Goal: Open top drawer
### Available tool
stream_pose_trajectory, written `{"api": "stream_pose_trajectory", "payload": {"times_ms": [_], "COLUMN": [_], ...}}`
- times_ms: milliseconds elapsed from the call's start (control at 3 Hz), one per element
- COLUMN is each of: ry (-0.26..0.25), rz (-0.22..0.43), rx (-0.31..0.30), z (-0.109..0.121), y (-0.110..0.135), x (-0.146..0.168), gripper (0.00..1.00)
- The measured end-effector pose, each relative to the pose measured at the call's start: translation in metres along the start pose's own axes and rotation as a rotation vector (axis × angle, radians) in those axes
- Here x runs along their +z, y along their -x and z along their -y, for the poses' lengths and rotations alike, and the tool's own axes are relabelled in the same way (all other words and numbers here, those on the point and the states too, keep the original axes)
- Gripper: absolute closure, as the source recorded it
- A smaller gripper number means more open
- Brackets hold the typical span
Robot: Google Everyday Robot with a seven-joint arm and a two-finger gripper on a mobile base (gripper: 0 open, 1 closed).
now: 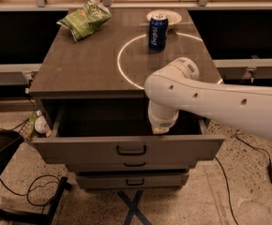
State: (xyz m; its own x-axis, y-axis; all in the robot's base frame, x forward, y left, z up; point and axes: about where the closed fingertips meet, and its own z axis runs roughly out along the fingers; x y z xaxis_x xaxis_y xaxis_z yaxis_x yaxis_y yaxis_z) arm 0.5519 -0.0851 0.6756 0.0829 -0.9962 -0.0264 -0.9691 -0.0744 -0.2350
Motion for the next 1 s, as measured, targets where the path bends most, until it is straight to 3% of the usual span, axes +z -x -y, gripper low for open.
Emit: {"api": "stream_pose_trajectory", "payload": {"times_ms": [333,667,1000], "ry": [0.069,0.069,0.111], "rz": [0.051,0.052,0.098], "rx": [0.024,0.024,0.048], "z": [-0.028,-0.027,-0.065], "y": [-0.003,-0.003,-0.001], "x": [0.027,0.026,0.020], "gripper": [1.00,1.00,1.00]}}
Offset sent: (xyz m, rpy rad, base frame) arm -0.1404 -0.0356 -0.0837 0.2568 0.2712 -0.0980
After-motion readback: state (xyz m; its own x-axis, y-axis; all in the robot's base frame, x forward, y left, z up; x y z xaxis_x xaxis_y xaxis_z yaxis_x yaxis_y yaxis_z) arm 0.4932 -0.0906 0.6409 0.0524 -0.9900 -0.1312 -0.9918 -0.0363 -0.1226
